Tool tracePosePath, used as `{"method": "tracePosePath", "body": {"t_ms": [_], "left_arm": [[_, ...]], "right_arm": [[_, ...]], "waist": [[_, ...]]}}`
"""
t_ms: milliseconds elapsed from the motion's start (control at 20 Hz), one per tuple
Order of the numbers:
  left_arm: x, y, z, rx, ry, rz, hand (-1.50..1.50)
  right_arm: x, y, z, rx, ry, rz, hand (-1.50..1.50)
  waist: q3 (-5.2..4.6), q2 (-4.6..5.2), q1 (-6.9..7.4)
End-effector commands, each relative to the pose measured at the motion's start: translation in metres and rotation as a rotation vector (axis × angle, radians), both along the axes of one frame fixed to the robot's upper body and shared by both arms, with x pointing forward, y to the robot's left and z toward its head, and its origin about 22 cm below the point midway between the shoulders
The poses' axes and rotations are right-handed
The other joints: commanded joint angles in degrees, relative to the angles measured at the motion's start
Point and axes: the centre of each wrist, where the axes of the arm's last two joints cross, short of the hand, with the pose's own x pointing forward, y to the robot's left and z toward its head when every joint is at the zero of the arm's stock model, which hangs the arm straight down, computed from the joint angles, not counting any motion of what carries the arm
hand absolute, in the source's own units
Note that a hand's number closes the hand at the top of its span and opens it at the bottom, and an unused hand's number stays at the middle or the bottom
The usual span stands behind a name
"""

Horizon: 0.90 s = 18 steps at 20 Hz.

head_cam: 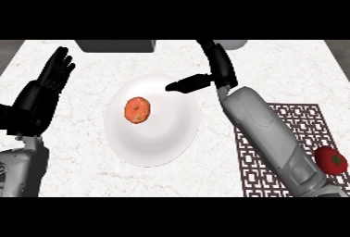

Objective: Pick the squash from the placemat and place it in the plate

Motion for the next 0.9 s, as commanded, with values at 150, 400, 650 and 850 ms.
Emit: {"method": "tracePosePath", "body": {"t_ms": [150, 400, 650, 850], "left_arm": [[-0.001, -0.015, 0.016, -0.003, 0.006, -0.007, 0.00], [-0.011, 0.000, 0.008, 0.001, 0.001, 0.006, 0.00], [-0.025, -0.006, 0.003, -0.006, 0.011, -0.035, 0.00], [-0.010, 0.031, -0.011, -0.008, 0.010, -0.002, 0.00]], "right_arm": [[0.004, -0.102, -0.025, -0.012, -0.019, 0.019, -1.50], [0.004, -0.144, -0.002, -0.036, -0.029, 0.025, -1.50], [-0.005, -0.176, -0.042, -0.074, -0.039, 0.027, -1.50], [-0.001, -0.187, -0.016, -0.098, -0.074, 0.003, -1.50]], "waist": [[0.04, 0.04, -0.11], [0.00, -0.06, 0.07], [0.02, 0.00, 0.44], [-0.03, -0.04, -0.09]]}}
